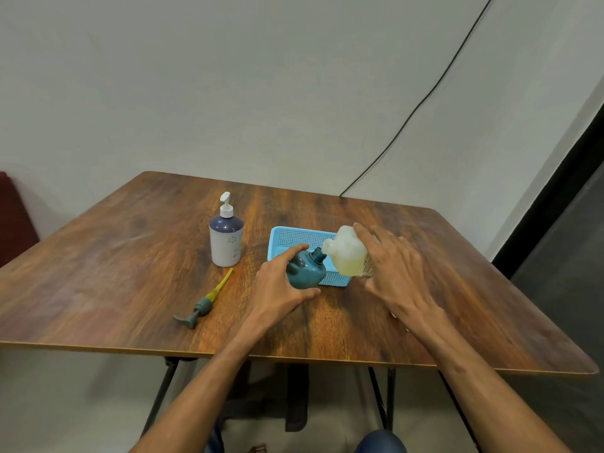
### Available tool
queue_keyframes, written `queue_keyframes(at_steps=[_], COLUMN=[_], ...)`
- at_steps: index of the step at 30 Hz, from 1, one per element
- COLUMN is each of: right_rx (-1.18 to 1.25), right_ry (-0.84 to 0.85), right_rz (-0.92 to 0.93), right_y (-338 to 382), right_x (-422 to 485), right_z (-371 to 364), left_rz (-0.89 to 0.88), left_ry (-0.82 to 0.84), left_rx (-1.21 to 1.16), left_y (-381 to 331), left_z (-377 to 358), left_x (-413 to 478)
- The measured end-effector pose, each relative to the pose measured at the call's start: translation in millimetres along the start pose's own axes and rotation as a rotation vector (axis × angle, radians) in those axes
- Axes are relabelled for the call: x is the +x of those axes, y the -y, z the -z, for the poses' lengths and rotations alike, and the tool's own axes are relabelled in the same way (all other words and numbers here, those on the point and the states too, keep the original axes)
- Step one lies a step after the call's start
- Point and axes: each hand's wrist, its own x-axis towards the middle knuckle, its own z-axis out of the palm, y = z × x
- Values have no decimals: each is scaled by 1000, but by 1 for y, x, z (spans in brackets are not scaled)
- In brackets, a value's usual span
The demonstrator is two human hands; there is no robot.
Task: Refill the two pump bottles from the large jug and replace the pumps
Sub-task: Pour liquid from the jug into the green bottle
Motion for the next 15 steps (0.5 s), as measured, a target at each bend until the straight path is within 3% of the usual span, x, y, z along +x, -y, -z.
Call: queue_keyframes(at_steps=[15], right_rx=[3], right_ry=[8], right_rz=[14], right_y=[1], right_x=[0], right_z=[4], left_rz=[-4], left_ry=[-10], left_rx=[6], left_y=[-2], left_z=[2], left_x=[-1])
